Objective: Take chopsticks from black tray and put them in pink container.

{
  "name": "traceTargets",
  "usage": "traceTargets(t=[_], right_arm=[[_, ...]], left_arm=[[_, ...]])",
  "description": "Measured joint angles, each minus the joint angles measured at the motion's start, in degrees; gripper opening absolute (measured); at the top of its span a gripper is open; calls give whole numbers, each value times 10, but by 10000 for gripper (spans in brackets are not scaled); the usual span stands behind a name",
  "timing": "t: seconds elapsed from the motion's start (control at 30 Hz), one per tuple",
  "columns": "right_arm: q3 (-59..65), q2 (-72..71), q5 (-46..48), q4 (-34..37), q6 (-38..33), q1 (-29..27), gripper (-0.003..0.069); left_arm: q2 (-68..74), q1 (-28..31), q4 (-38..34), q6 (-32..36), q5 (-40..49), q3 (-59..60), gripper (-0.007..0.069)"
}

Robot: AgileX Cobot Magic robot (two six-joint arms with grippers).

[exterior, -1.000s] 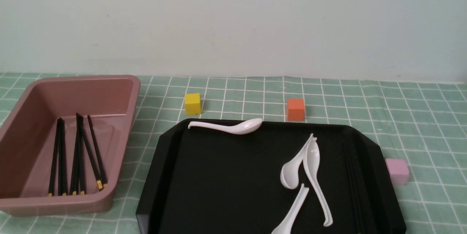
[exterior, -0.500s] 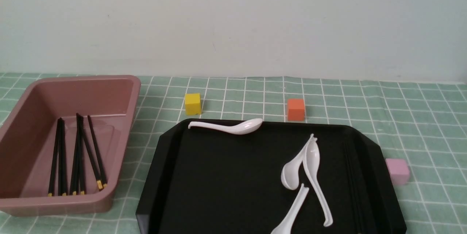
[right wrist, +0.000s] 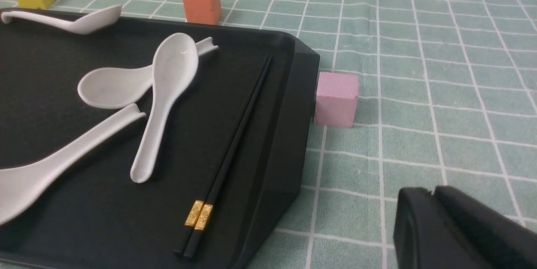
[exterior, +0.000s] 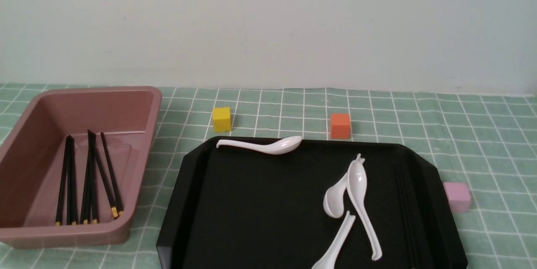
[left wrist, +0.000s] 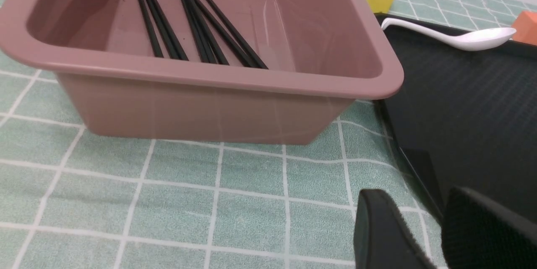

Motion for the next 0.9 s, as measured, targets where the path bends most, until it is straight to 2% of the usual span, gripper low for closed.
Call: traceTargets(t=[0.9], right_arm=[[0, 0, 1, 0, 0, 0, 108]], left_arm=[[0, 0, 0, 0, 0, 0, 238]])
